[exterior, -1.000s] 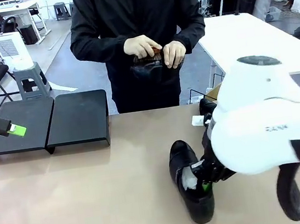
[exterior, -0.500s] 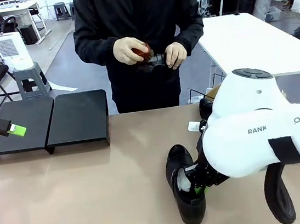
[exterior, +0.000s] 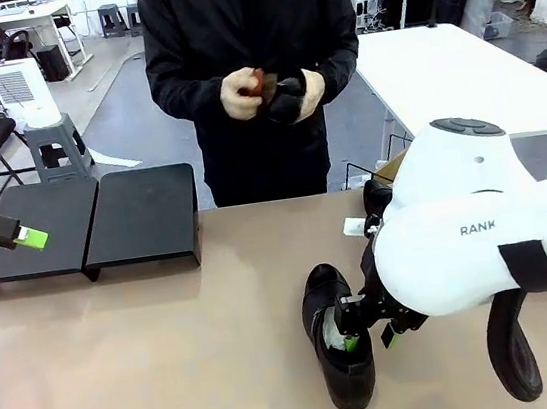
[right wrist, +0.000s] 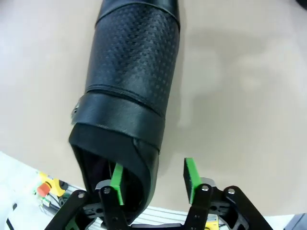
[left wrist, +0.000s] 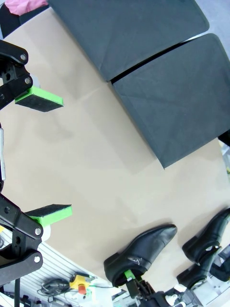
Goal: Organize the shoes by placing them on the stand.
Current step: Pick up one Shoe and place it in the middle of the table, then place the Shoe from the middle of the table onto the Shoes Stand.
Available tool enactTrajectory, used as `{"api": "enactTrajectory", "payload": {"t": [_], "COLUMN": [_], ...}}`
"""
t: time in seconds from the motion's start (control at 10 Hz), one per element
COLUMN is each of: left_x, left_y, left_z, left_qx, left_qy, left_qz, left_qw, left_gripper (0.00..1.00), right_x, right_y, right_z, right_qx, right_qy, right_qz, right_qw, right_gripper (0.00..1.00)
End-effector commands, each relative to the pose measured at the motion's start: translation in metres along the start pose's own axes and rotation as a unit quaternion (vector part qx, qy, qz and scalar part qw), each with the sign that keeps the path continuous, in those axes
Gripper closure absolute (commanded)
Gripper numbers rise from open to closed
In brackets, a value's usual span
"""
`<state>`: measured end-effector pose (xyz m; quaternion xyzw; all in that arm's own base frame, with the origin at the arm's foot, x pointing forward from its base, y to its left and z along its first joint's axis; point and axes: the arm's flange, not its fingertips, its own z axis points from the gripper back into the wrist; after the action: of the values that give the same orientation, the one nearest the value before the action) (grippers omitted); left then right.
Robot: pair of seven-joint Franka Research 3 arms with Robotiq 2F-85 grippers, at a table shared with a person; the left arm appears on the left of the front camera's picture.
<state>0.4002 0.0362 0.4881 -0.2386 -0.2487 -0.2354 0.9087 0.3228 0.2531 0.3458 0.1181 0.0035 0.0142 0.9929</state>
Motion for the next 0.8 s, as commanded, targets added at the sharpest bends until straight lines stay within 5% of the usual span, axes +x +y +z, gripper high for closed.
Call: {"api": "enactTrajectory", "payload": {"t": [0.0,0.3,0.4,0.7], "left_x": [0.000,0.000,0.000,0.000], "left_y": [0.002,0.002,0.002,0.002], "left_z": [0.000,0.000,0.000,0.000], "left_qx": [-0.009,-0.009,-0.009,-0.009], "left_qy": [-0.009,-0.009,-0.009,-0.009], "left_qz": [-0.006,-0.006,-0.006,-0.006], "left_qw": [1.000,1.000,1.000,1.000], "left_gripper": [0.00,0.00,0.00,0.00], "right_x": [-0.030,-0.045,-0.007,-0.007], "right_y": [-0.016,-0.027,0.005,0.005], "right_z": [0.013,0.026,0.027,0.027], "right_qx": [0.025,0.047,0.008,0.008], "right_qy": [0.002,-0.009,-0.012,-0.012], "right_qz": [0.019,0.071,0.019,0.019], "right_qw": [0.999,0.996,1.000,1.000], "right_gripper": [0.00,0.00,0.00,0.00]}}
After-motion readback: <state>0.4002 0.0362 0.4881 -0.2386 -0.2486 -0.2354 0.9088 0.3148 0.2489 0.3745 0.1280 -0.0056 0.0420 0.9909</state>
